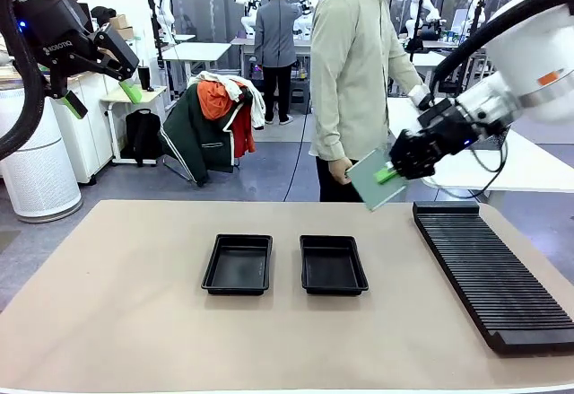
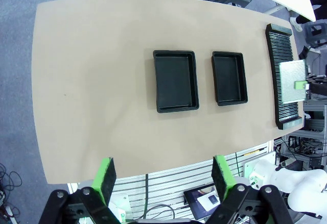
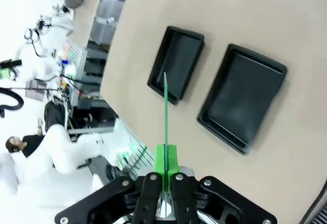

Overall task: Inspect and transfer BCBs to ESD trays.
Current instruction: Pick up the Blank PCB from the PCB Rack and place it in the left ESD tray.

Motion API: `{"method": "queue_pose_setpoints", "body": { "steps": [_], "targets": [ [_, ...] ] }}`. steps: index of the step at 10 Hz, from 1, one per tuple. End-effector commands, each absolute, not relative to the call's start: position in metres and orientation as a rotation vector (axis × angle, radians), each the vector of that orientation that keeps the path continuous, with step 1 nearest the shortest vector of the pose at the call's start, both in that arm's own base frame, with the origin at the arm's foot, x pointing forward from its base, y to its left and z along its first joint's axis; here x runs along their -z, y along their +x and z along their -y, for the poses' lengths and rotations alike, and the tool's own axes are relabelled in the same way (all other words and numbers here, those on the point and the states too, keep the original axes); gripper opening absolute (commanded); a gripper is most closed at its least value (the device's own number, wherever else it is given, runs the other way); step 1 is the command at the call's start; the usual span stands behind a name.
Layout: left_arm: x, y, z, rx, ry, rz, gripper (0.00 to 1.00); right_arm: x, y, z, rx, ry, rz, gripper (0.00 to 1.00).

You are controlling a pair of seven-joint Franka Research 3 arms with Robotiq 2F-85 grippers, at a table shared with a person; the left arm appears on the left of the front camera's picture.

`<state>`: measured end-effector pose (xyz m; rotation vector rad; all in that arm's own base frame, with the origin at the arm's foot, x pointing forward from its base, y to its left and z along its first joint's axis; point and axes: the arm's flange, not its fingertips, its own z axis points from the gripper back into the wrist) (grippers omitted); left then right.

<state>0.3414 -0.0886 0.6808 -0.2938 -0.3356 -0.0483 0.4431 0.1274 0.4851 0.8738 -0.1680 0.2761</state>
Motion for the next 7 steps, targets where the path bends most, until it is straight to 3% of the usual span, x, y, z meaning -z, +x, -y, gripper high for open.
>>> {"method": "queue_pose_setpoints", "body": {
  "steps": [1, 7],
  "targets": [
    [-0.679, 0.340, 0.089, 0.048, -0.301, 0.336, 1.00, -0.458, 0.437, -0.169, -0.177, 0.975, 0.221, 0.02],
    [-0.679, 0.340, 0.089, 0.048, -0.301, 0.336, 1.00, -0.371, 0.438, -0.286, 0.043, 1.027, 0.224, 0.02]
  ]
}}
